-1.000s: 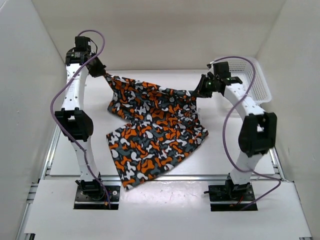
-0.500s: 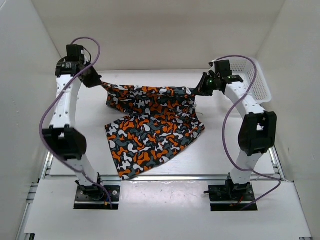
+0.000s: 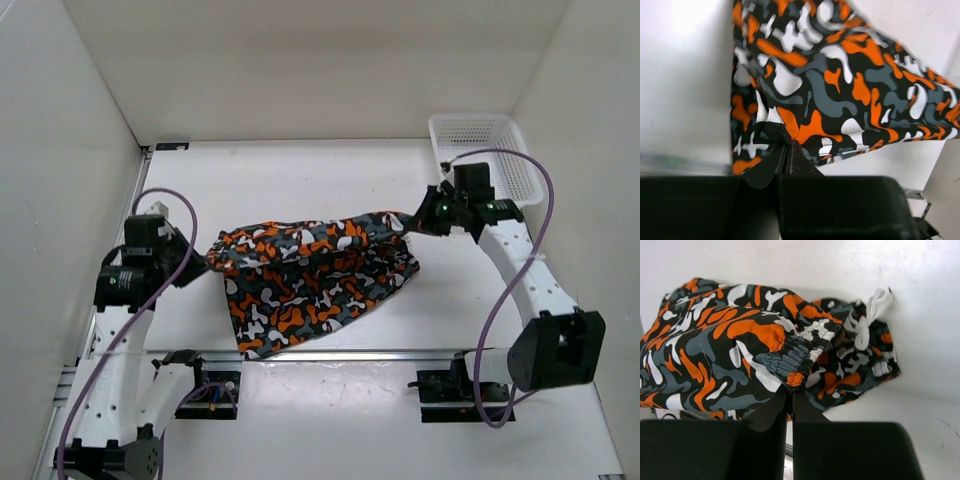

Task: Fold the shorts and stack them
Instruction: Flatten the shorts out

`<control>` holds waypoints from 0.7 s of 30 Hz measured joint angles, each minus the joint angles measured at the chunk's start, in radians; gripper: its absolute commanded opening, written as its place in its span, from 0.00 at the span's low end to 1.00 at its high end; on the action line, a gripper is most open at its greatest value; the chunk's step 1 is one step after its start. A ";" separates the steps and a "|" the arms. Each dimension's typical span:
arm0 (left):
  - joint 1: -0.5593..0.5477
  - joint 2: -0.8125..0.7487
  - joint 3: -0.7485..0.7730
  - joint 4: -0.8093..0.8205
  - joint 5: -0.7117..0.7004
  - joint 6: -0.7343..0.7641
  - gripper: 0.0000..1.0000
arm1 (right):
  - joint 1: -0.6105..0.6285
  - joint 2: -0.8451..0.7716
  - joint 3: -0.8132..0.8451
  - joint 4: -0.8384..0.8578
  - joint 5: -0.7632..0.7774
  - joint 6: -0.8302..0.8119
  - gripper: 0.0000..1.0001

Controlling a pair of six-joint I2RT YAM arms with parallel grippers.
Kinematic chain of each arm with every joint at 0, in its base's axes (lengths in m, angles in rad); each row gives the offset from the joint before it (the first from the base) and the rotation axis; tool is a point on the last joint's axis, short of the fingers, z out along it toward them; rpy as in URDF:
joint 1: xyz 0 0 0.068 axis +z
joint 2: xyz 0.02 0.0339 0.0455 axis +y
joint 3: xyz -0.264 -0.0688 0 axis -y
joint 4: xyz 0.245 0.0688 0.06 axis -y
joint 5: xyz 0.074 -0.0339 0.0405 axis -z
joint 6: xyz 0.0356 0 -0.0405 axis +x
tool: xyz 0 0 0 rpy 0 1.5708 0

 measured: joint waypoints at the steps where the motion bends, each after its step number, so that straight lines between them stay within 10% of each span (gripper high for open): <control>1: -0.008 -0.034 -0.046 -0.002 0.000 -0.010 0.10 | -0.001 -0.038 -0.044 -0.006 0.011 -0.002 0.00; 9: -0.024 -0.069 -0.157 -0.043 0.007 -0.061 0.10 | -0.004 -0.097 -0.141 -0.071 0.041 -0.001 0.00; 17: -0.028 0.320 0.274 0.051 -0.061 -0.024 0.10 | -0.002 0.289 0.324 -0.079 0.056 -0.005 0.00; 20: -0.018 0.528 0.431 0.095 -0.081 -0.011 0.17 | -0.003 0.471 0.515 -0.068 0.061 -0.006 0.36; 21: -0.012 0.612 0.502 0.093 -0.088 -0.006 0.29 | -0.004 0.529 0.576 -0.067 0.062 -0.007 0.66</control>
